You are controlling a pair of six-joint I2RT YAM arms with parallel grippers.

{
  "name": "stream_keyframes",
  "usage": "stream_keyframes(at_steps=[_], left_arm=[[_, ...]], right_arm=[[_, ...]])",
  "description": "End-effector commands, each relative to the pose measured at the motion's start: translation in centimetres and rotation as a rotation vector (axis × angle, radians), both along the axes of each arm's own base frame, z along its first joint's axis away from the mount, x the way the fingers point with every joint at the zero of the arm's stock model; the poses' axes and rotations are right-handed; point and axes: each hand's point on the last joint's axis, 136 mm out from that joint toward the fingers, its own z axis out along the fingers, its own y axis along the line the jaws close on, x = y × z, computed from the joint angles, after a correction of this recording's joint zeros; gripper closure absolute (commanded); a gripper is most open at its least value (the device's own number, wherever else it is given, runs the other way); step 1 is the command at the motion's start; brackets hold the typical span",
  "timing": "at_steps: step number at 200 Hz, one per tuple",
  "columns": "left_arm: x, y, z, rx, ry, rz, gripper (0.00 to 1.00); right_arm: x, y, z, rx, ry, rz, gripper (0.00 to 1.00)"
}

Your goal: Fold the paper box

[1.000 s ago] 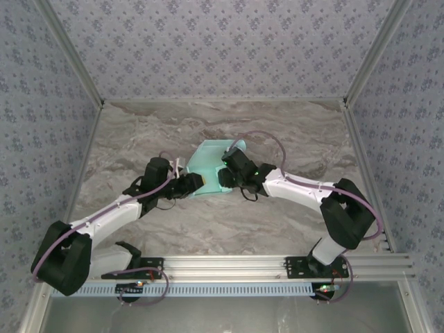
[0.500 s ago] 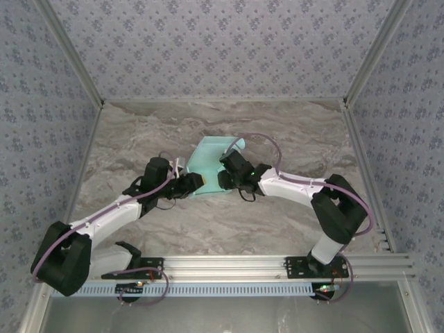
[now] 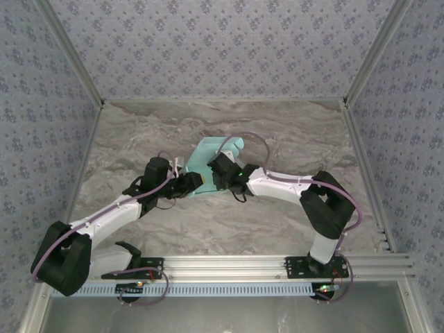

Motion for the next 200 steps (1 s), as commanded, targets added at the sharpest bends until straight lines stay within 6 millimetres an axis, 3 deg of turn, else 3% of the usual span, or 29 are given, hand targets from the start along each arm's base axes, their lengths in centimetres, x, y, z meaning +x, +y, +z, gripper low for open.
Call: stream_keyframes(at_steps=[1, 53, 72, 83, 119, 141, 173, 200], left_arm=[[-0.1, -2.1, 4.8, -0.099, -0.114, -0.09, 0.58], [0.0, -2.2, 4.6, -0.076, -0.128, -0.087, 0.58], [0.1, -2.4, 4.5, -0.069, -0.14, -0.091, 0.58], [0.2, -2.6, 4.5, -0.06, -0.145, -0.096, 0.58], [0.4, -2.7, 5.2, -0.032, -0.19, -0.111, 0.58], [0.7, -2.4, 5.4, 0.002, -0.227, -0.113, 0.59], [1.8, -2.2, 5.2, 0.037, -0.204, -0.099, 0.59], [3.1, -2.3, 5.5, 0.031, -0.186, -0.092, 0.6]], right_arm=[[1.0, -4.5, -1.4, -0.205, -0.048, -0.15, 0.82], [1.5, -6.2, -2.1, -0.282, -0.035, -0.179, 0.86], [1.5, -5.0, -2.5, -0.242, -0.033, -0.113, 0.86], [1.3, -3.9, -2.6, -0.193, -0.037, -0.049, 0.84], [0.4, -3.2, -2.0, -0.144, -0.01, 0.016, 0.68], [-0.5, -3.1, -0.6, -0.025, 0.03, 0.035, 0.62], [-1.4, -3.5, 3.1, 0.126, 0.008, 0.091, 0.55], [-1.6, -4.8, 5.7, 0.279, -0.001, 0.113, 0.48]])
